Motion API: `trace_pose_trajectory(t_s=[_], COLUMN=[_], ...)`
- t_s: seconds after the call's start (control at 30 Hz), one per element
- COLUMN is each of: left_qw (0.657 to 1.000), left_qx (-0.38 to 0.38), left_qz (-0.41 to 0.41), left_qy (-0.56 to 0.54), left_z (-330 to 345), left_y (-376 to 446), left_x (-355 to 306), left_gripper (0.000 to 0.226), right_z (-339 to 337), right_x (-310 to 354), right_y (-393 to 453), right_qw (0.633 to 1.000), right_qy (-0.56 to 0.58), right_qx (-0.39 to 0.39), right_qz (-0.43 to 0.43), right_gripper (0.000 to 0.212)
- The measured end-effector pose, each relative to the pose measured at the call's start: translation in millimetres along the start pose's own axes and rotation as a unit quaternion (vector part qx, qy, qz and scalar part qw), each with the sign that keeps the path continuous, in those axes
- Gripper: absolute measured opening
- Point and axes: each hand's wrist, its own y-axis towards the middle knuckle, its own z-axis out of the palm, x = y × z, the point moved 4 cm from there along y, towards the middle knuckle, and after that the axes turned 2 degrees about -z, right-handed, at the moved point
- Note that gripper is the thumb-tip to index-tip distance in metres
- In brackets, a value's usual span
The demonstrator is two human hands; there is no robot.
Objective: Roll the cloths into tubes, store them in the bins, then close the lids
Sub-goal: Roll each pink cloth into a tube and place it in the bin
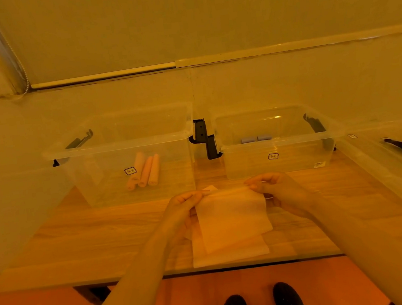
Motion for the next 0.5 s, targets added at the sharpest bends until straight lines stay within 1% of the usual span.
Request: trace_pose_trajectory(t_s=[0.13,0.3,0.33,0.4,0.47,0.5], left_qw=[1.000,1.000,1.000,0.999,0.998,0.996], left_qx=[-0.005,-0.004,-0.009,-0.026,-0.044,-0.051], left_qz=[0.003,0.009,0.008,0.005,0.008,0.018], left_qy=[-0.008,0.001,0.002,0.018,0.045,0.065], left_z=[-1,-3,-3,-4,-5,-5], left_y=[1,6,8,13,18,20], left_x=[-1,-1,0,-2,-5,-6], left_gripper=[0.016,0.018,0.019,0.030,0.035,0.031], right_z=[-1,1,2,4,5,6], right_x=[1,2,2,3,3,3], right_y=[-1,1,2,6,11,13], right_qw=[1.000,0.997,0.997,0.996,0.997,0.998], right_qy=[0.023,0.073,0.080,0.091,0.077,0.056], right_qx=[-0.009,-0.018,-0.018,-0.012,-0.019,-0.027], right_qz=[-0.007,0.001,0.000,-0.007,-0.004,-0.001], right_gripper=[0.016,0.020,0.020,0.017,0.017,0.015])
